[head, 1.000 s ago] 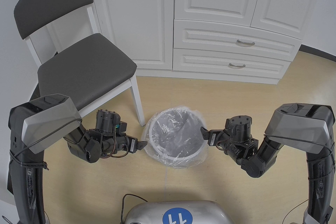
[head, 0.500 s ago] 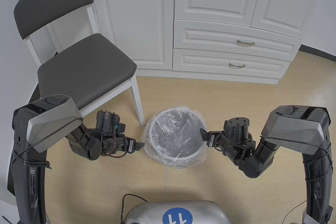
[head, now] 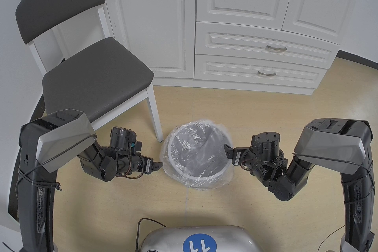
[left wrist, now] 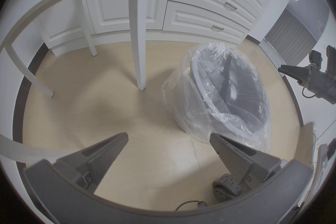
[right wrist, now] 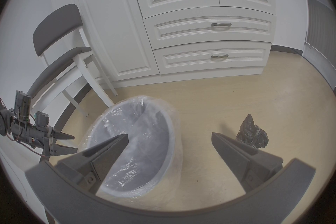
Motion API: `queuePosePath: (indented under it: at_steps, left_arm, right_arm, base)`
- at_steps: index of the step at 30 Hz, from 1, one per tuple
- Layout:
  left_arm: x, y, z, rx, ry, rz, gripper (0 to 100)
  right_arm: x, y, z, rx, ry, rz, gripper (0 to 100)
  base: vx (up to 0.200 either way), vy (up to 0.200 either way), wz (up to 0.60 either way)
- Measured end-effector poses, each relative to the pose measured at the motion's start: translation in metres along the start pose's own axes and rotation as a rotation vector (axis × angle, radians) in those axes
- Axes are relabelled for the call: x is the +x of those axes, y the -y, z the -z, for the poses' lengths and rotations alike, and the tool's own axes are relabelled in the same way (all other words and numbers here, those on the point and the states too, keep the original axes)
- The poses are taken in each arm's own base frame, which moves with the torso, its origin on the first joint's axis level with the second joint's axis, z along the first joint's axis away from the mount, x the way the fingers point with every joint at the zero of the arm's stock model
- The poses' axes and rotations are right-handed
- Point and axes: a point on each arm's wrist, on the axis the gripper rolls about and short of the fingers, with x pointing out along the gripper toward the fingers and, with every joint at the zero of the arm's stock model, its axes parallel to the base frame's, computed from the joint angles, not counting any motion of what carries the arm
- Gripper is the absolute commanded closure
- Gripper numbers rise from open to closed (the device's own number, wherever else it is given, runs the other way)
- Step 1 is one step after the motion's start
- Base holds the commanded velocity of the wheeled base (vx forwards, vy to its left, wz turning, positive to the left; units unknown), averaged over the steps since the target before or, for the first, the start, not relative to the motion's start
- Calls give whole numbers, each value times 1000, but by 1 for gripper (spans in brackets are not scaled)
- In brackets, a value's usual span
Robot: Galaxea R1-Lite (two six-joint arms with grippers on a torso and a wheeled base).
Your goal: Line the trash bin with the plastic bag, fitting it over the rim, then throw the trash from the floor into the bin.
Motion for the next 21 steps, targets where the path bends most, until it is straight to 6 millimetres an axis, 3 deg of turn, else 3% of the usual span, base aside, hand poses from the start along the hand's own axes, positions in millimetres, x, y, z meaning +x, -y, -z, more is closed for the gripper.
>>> queuePosePath:
  at_steps: [6, 13, 21]
  left_arm:
    - [-6, 3, -2, 5, 3, 5, 0]
    - [-13, 5, -6, 12, 14, 7, 0]
    - [-19, 3, -9, 12, 26, 3, 0]
  right_arm:
    - [-1, -2, -5, -10, 0, 2, 0]
    - [5, -11, -6, -93, -172, 57, 0]
    - [34, -41, -42, -136, -199, 144, 0]
  base:
    - [0, 0, 0]
    - [0, 0, 0]
    - [0, 0, 0]
